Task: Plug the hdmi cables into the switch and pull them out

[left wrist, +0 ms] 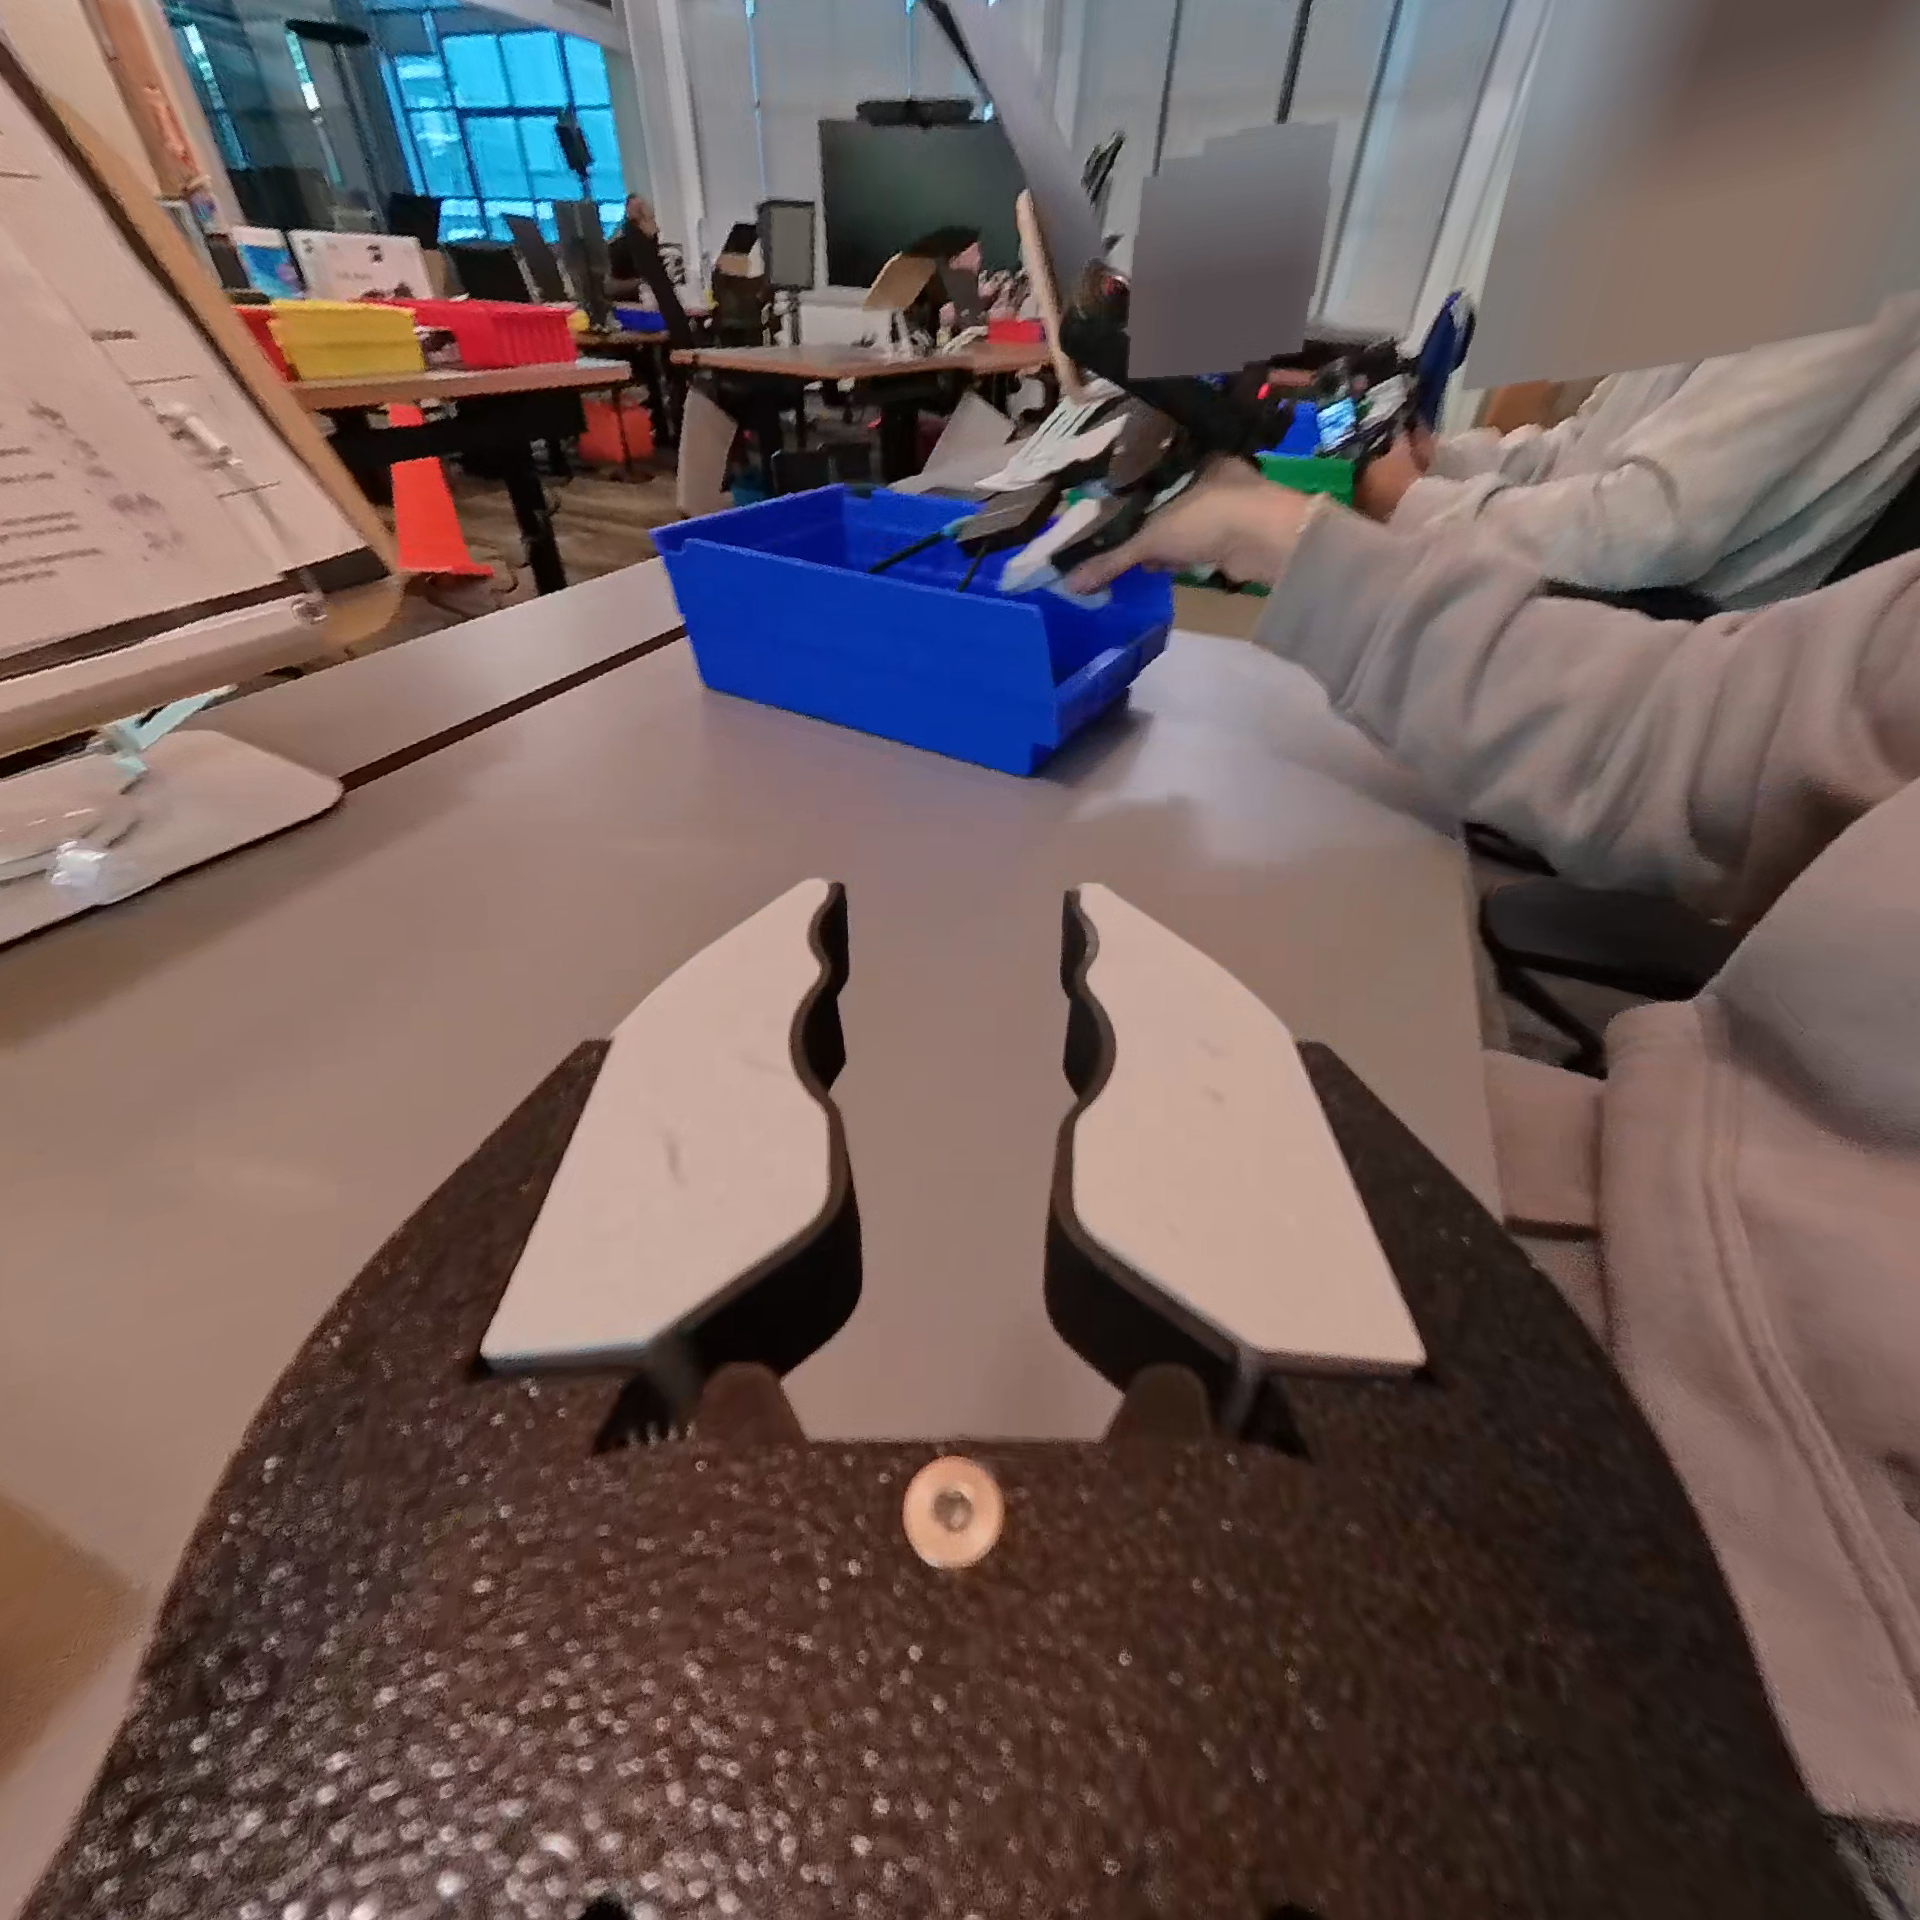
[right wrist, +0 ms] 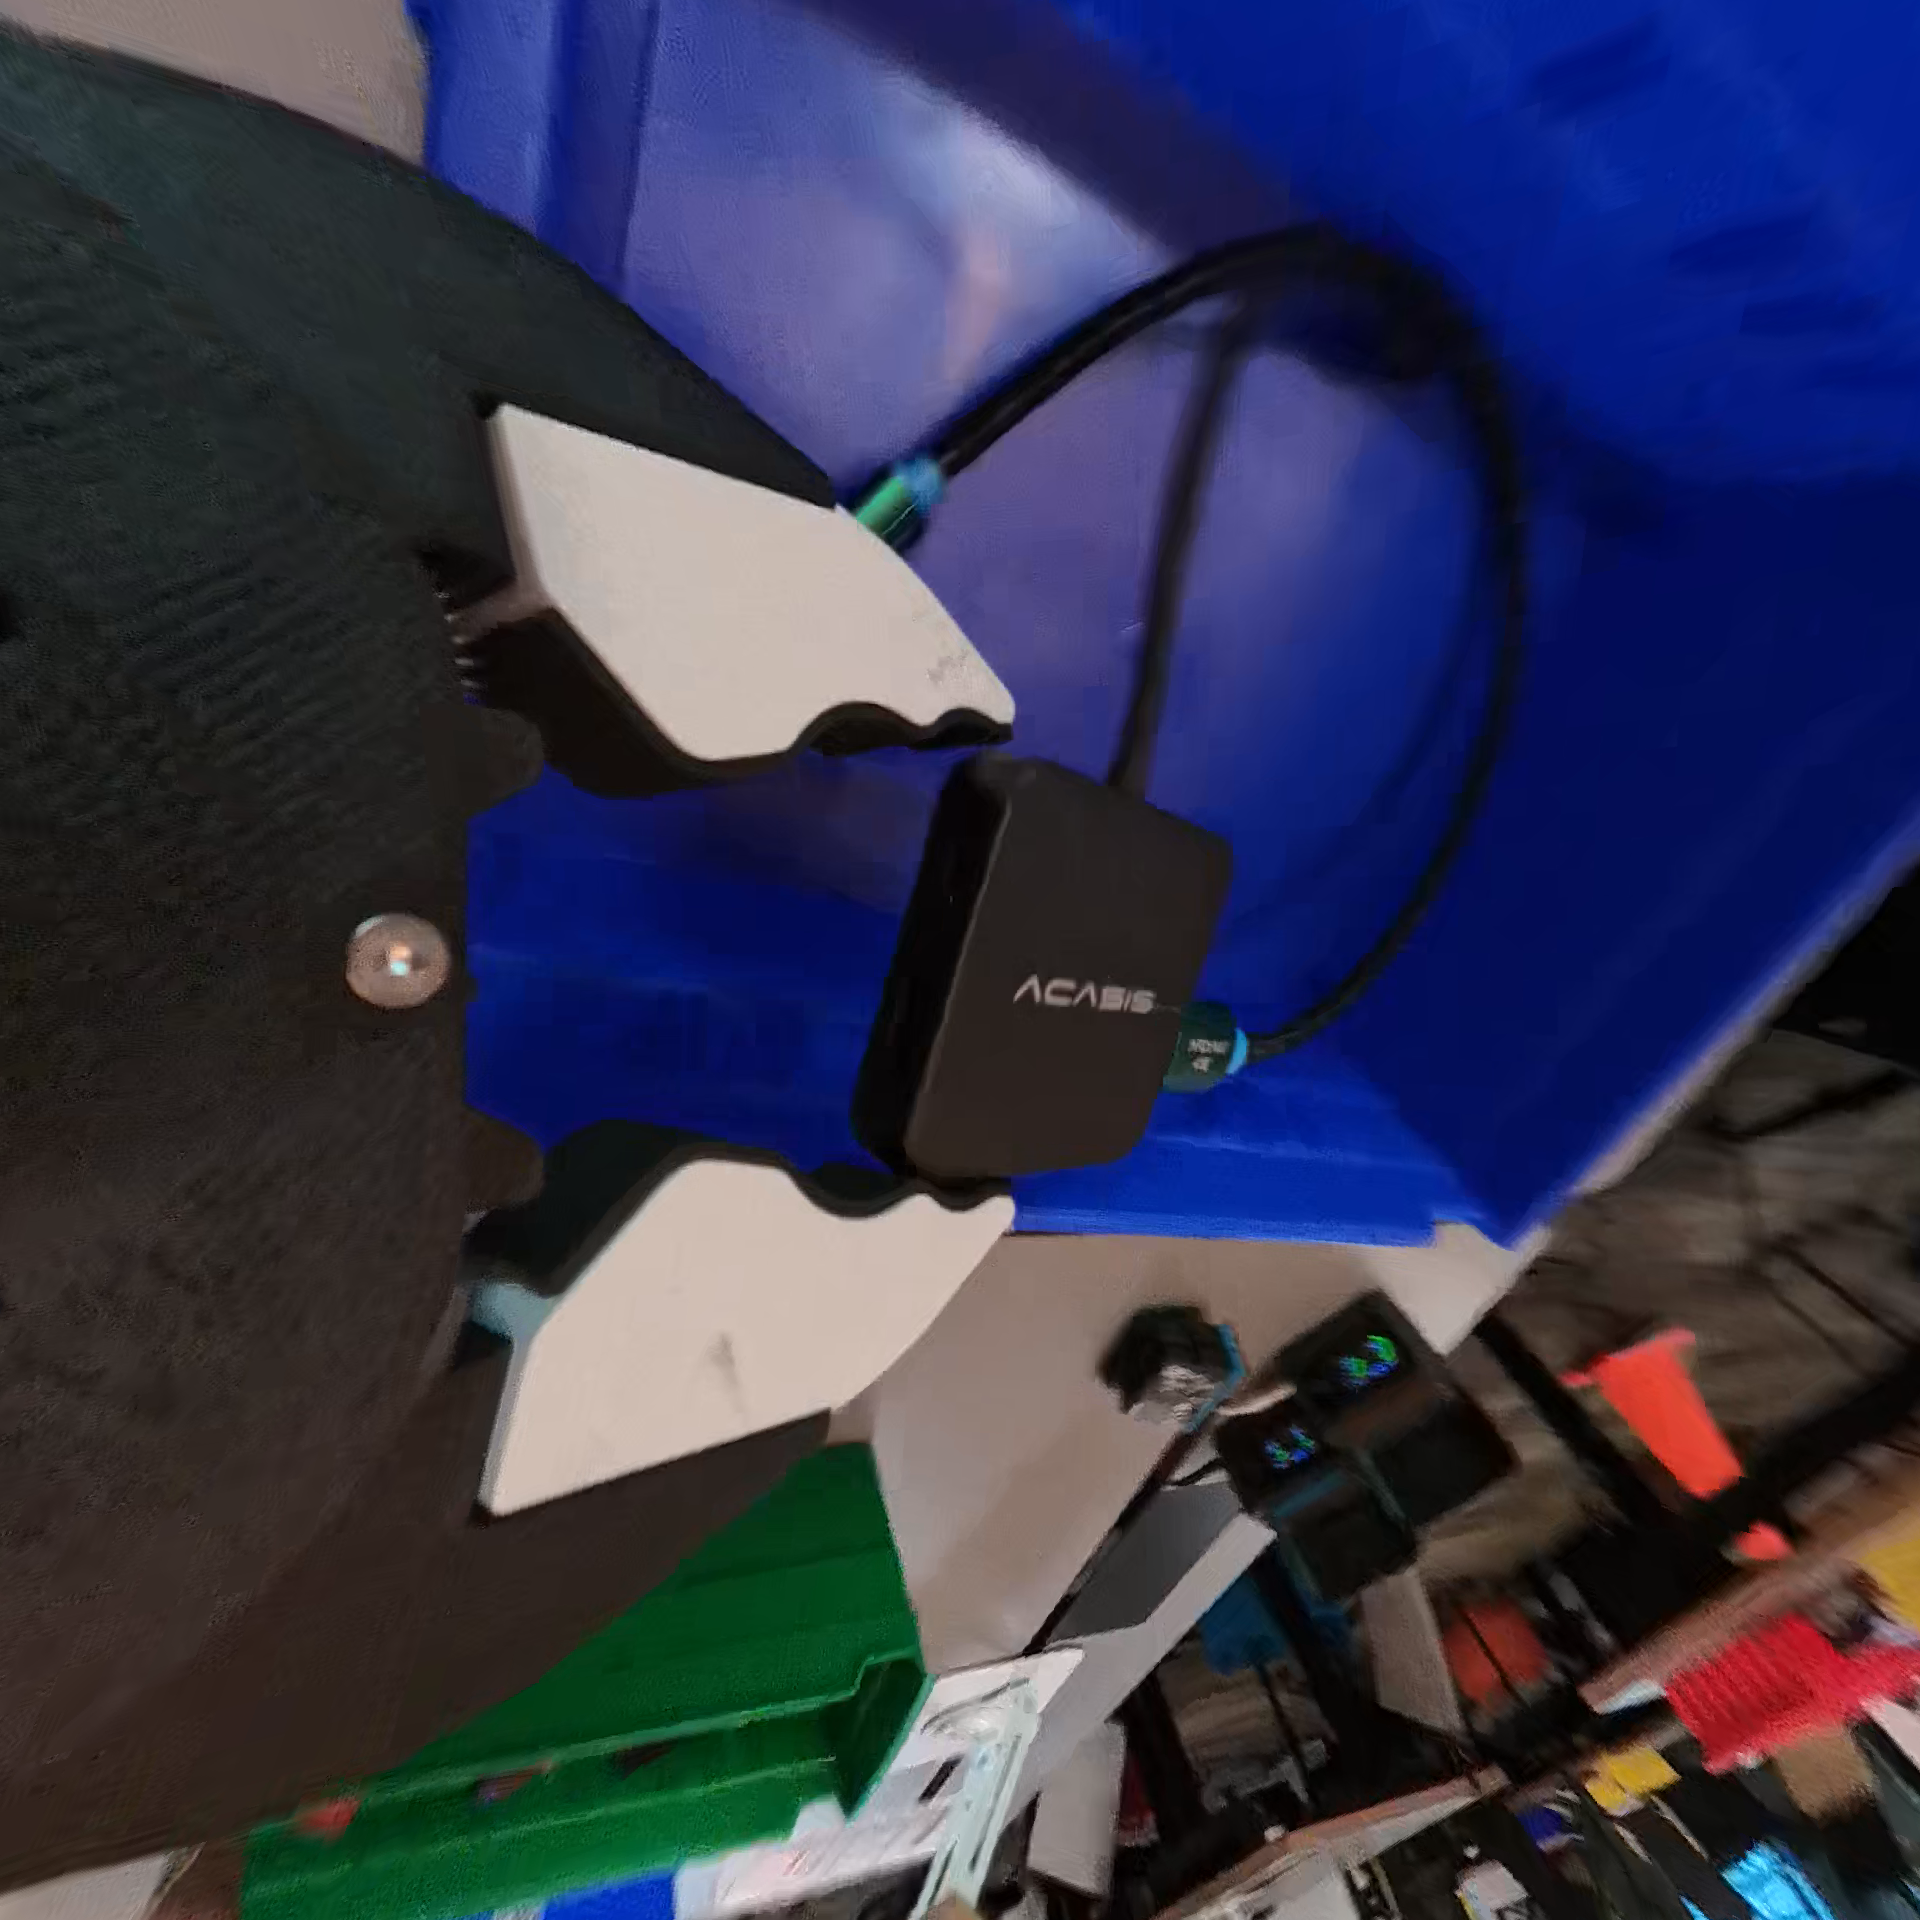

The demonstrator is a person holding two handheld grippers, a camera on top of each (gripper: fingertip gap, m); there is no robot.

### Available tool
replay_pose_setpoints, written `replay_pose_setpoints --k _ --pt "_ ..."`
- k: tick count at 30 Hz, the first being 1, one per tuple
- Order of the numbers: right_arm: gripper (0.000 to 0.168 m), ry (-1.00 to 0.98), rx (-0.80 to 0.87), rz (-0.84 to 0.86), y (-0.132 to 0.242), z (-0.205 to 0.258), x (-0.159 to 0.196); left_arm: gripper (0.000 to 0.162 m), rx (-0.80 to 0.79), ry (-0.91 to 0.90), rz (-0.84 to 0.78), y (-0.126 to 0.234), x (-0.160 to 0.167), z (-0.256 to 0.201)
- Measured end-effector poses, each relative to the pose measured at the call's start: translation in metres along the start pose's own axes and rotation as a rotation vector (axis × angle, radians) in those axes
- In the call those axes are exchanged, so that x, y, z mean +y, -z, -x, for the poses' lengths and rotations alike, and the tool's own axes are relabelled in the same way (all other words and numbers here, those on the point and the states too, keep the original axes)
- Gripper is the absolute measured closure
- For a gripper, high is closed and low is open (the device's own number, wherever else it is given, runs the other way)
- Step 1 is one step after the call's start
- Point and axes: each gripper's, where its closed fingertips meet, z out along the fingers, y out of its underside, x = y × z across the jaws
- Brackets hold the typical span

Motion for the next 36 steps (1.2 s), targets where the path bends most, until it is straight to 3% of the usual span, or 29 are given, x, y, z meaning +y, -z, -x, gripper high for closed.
replay_pose_setpoints --k 3,6,10,14,18,21,25,30,36 --pt "0.072 0.084 0.056 0.072 0.011 -0.006 0.011 0.123 -0.082 0.011 0.026 0.013 0.003 0.019" --pt "0.067 -0.013 0.058 -0.061 0.040 -0.007 -0.009 0.123 -0.215 0.009 0.041 0.034 -0.004 0.052" --pt "0.071 -0.136 -0.157 -0.378 0.085 0.034 -0.058 0.124 -0.458 0.002 0.116 0.069 -0.018 0.118" --pt "0.077 -0.179 -0.374 -0.583 0.118 0.083 -0.091 0.124 -0.667 -0.002 0.242 0.108 -0.029 0.194" --pt "0.082 -0.154 -0.412 -0.630 0.127 0.100 -0.107 0.108 -0.846 0.254 0.339 0.150 -0.034 0.274" --pt "0.083 -0.151 -0.448 -0.641 0.129 0.110 -0.111 0.099 -0.829 0.529 0.358 0.159 -0.036 0.321" --pt "0.083 -0.156 -0.480 -0.654 0.130 0.117 -0.114 0.088 -0.796 0.903 0.493 0.150 -0.012 0.369" --pt "0.082 -0.148 -0.528 -0.653 0.128 0.124 -0.112 0.087 -0.893 1.065 0.777 0.143 0.034 0.399" --pt "0.082 -0.276 -0.523 -0.625 0.116 0.114 -0.106 0.088 -0.967 1.140 0.995 0.129 0.071 0.405"
